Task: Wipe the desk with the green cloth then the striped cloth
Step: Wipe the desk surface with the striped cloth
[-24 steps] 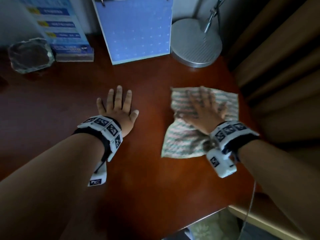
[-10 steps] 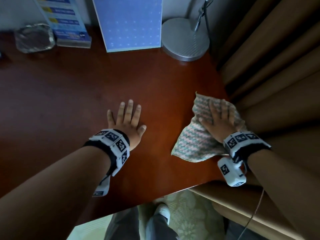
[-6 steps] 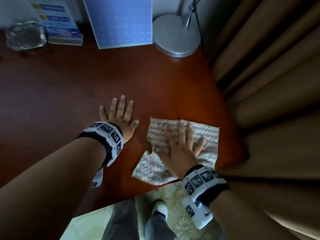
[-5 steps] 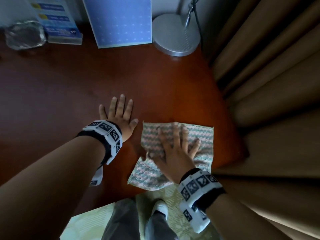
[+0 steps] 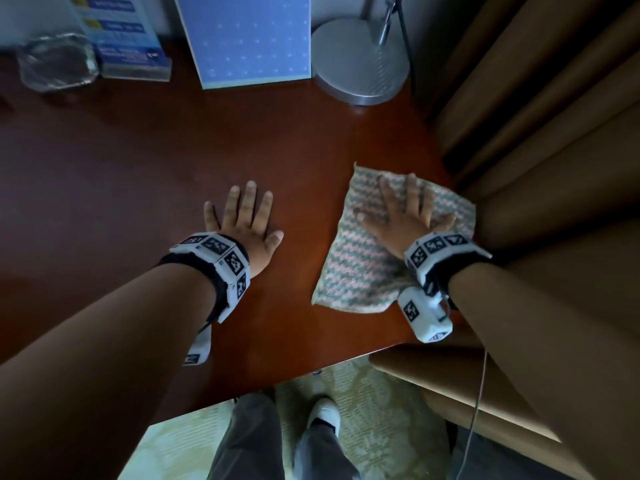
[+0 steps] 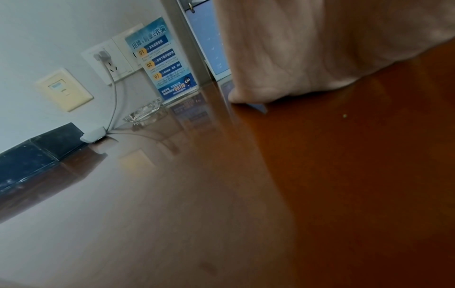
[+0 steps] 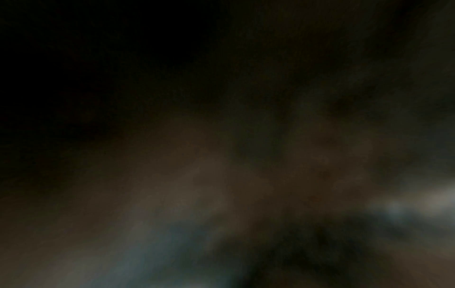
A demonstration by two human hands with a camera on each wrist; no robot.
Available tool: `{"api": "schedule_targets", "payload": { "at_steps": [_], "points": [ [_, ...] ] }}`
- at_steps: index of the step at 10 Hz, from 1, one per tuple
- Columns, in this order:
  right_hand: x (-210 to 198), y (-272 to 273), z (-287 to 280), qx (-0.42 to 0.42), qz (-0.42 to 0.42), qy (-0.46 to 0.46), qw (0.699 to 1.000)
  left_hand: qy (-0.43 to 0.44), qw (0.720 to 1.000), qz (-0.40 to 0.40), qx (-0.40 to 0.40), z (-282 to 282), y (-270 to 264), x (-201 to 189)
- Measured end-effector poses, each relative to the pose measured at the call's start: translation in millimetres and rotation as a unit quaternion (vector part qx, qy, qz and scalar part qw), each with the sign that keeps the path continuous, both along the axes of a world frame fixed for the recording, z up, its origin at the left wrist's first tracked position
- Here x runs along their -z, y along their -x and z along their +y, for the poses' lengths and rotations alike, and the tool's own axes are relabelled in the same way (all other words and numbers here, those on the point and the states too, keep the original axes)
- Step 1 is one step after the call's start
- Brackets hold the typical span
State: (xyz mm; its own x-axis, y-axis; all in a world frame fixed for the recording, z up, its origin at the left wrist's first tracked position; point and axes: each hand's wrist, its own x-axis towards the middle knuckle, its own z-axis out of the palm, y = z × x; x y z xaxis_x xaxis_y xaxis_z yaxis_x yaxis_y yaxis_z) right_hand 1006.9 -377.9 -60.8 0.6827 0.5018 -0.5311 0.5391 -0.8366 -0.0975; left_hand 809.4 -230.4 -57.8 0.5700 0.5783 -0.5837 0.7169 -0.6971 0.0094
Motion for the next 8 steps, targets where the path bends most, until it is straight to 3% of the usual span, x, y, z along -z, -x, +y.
{"api": "schedule_targets", "payload": {
  "at_steps": [1, 4, 6, 8],
  "points": [
    [0, 9, 3, 0.008, -0.002, 0.005, 1.0, -0.005, 1.0, -0.008, -0.002, -1, 1, 1],
    [-2, 130, -41, -0.145, 0.033, -0.004, 0.989, -0.004, 1.0, 0.0, -0.009, -1, -1, 1],
    [-2, 136, -54, -0.17, 0.045, -0.01, 0.984, 0.002, 1.0, 0.01, -0.013, -1, -3, -3],
    [3, 93, -81, -0.096, 0.006, -0.015, 0.995, 0.002, 1.0, 0.011, -0.007, -2, -3, -4]
  ]
}}
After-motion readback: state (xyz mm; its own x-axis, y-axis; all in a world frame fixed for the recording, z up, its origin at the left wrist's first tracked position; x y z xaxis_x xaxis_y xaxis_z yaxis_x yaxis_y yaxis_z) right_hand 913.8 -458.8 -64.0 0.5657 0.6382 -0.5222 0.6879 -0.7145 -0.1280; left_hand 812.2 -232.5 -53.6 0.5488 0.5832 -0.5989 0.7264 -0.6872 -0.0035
